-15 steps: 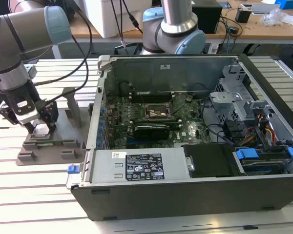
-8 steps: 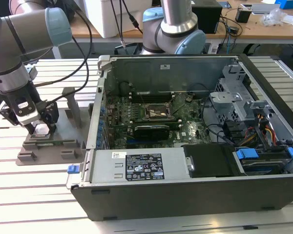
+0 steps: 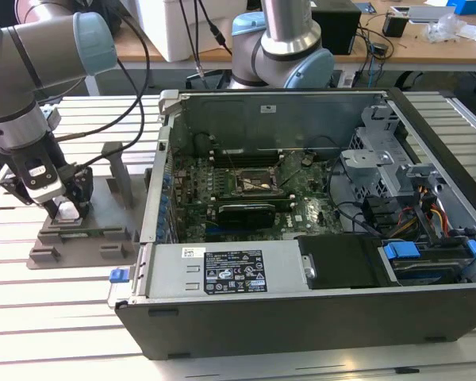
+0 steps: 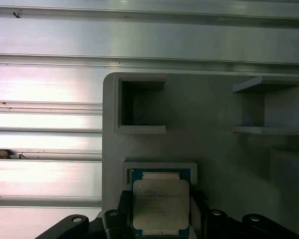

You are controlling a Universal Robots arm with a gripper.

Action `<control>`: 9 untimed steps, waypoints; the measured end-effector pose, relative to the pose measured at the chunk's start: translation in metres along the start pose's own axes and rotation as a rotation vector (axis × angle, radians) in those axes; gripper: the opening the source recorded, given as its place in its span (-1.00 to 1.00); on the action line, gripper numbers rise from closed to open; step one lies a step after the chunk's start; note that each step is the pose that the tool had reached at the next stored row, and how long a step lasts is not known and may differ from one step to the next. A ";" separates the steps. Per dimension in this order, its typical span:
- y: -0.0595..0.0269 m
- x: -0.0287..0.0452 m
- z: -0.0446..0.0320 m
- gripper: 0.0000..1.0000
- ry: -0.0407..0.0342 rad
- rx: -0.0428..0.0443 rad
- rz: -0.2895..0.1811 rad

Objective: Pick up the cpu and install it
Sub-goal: 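Pick up the cpu and move it towards the insertion slot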

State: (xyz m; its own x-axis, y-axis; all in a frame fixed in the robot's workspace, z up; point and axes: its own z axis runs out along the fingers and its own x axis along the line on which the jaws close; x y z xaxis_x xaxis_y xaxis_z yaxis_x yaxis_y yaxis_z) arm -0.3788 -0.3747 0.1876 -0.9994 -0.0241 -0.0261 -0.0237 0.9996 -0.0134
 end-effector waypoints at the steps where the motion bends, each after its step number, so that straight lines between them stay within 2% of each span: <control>1: 0.0000 0.0000 0.0000 0.09 0.0001 0.0000 0.000; 6: 0.0000 0.0000 0.0000 0.09 -0.0001 0.0000 0.000; 9: 0.0003 -0.0003 -0.0090 0.09 -0.0002 0.0002 0.000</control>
State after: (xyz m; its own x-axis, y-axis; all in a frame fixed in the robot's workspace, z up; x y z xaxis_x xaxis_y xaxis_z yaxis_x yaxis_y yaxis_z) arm -0.3788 -0.3742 0.1966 -0.9994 -0.0243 -0.0263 -0.0239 0.9996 -0.0136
